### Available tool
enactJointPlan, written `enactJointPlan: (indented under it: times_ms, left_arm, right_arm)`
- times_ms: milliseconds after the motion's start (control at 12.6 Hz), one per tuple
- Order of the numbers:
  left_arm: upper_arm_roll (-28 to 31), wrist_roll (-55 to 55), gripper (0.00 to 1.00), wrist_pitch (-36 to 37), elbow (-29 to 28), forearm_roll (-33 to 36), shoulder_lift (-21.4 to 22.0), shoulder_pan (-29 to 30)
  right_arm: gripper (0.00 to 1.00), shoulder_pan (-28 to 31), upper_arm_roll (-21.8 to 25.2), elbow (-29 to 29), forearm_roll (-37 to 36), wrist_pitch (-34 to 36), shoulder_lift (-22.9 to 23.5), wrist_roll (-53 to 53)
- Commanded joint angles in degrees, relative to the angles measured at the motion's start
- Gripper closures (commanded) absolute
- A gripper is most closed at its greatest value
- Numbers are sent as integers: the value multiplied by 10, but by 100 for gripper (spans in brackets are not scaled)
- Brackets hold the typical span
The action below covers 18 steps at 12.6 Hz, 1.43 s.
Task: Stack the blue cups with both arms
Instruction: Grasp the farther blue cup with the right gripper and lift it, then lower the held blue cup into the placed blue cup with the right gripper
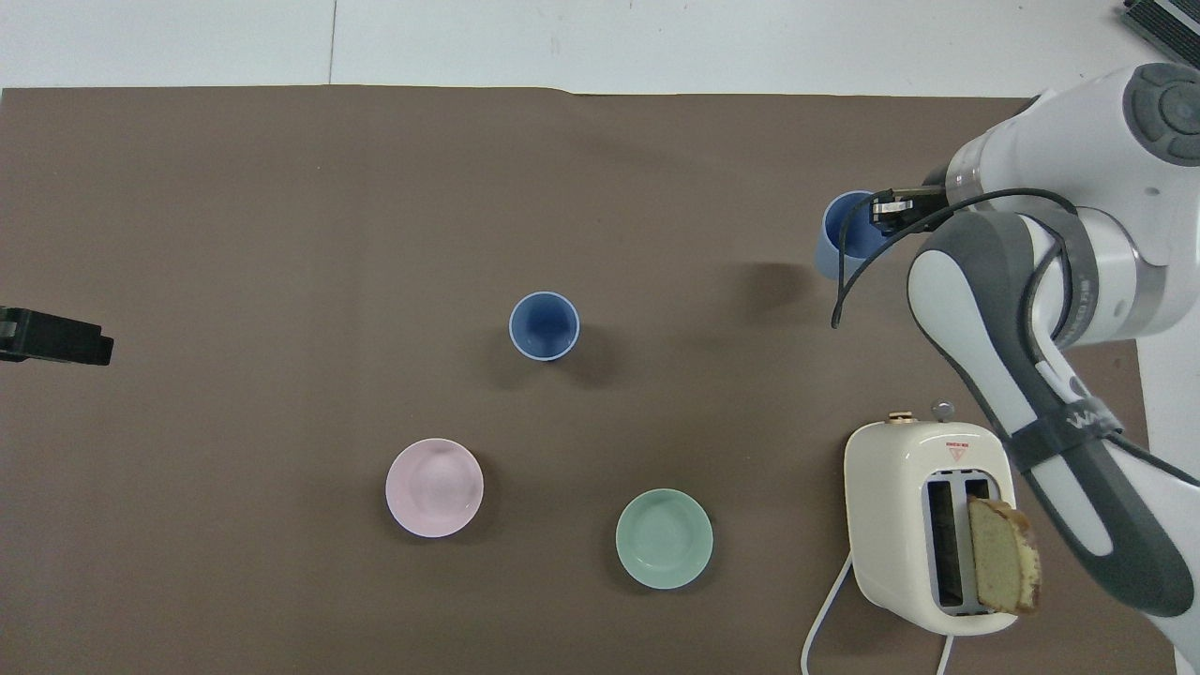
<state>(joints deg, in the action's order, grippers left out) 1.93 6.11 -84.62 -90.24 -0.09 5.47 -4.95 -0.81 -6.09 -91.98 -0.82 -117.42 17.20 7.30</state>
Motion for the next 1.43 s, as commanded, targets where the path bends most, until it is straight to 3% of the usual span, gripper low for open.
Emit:
enactJointPlan:
  times_ms: [0,554,871,1346]
  left_arm:
    - [-3,10,0,15,17,10,-5,6]
    - [-3,-11,0,14,3,2,4,6]
    - [-3,-30,0,13,9,-7,3,6]
    - [-3,-35,0,22,21,-32,7,6]
  right_arm:
    - [100,-44,-19,35,-1,49,-20,69]
    - [100,-182,-42,104,-16,57,0,236]
    - [100,-211,-44,138,-33,50,43,263]
    - [100,-244,-46,128,-38,48,51,299]
